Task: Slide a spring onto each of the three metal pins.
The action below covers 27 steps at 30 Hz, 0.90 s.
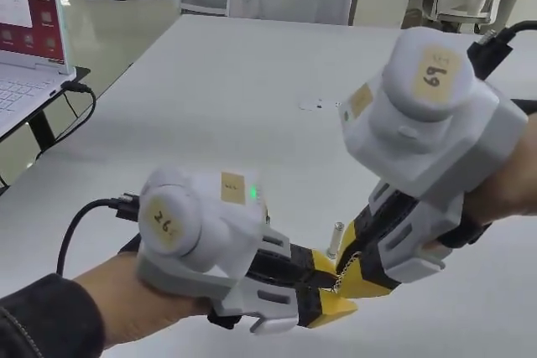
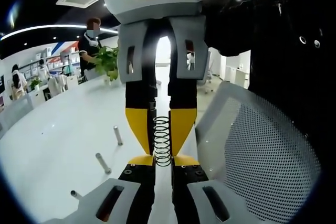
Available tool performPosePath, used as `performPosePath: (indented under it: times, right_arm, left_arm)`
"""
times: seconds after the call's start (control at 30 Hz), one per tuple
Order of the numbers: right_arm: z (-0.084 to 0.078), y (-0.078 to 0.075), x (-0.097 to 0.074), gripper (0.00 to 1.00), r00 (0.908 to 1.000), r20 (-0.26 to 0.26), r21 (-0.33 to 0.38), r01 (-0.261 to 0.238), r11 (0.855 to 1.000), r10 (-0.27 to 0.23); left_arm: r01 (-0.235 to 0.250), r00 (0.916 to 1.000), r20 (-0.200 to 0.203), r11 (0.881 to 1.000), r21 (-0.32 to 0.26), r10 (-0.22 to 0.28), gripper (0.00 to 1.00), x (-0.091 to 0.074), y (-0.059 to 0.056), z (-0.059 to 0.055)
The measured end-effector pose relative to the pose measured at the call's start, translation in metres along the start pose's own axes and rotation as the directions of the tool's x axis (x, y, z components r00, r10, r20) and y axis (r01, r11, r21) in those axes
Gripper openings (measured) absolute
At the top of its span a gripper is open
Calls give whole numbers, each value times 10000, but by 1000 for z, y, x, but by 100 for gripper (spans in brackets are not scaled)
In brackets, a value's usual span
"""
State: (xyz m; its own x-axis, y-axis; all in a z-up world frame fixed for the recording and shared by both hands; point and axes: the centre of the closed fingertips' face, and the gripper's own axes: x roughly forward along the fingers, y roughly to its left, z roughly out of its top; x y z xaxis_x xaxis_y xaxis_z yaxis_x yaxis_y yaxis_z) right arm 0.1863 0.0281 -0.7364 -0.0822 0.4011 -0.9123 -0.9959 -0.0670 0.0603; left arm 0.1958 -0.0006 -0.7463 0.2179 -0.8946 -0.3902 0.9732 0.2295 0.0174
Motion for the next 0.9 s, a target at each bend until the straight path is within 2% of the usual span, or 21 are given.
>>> performPosePath:
  times: [0.2,0.4,0.63,0.9]
  right_arm:
    - [2,-1,0,9,10000,35,60,-23,10000,23]
    - [-2,-4,1,9,10000,-35,119,81,9999,-81]
    - [-12,-16,-3,9,9994,-98,421,332,9986,-328]
    - [-28,-30,-4,9,9981,-269,831,571,9949,-551]
  left_arm:
    - [-33,10000,4,9999,-105,33,8,-1,2,-1]
    - [-105,9997,-234,9995,-284,98,14,-2,5,-10]
    - [-382,9991,-205,9978,-534,372,21,-10,17,-14]
    - [-793,9962,-418,9934,-834,761,27,-18,28,-33]
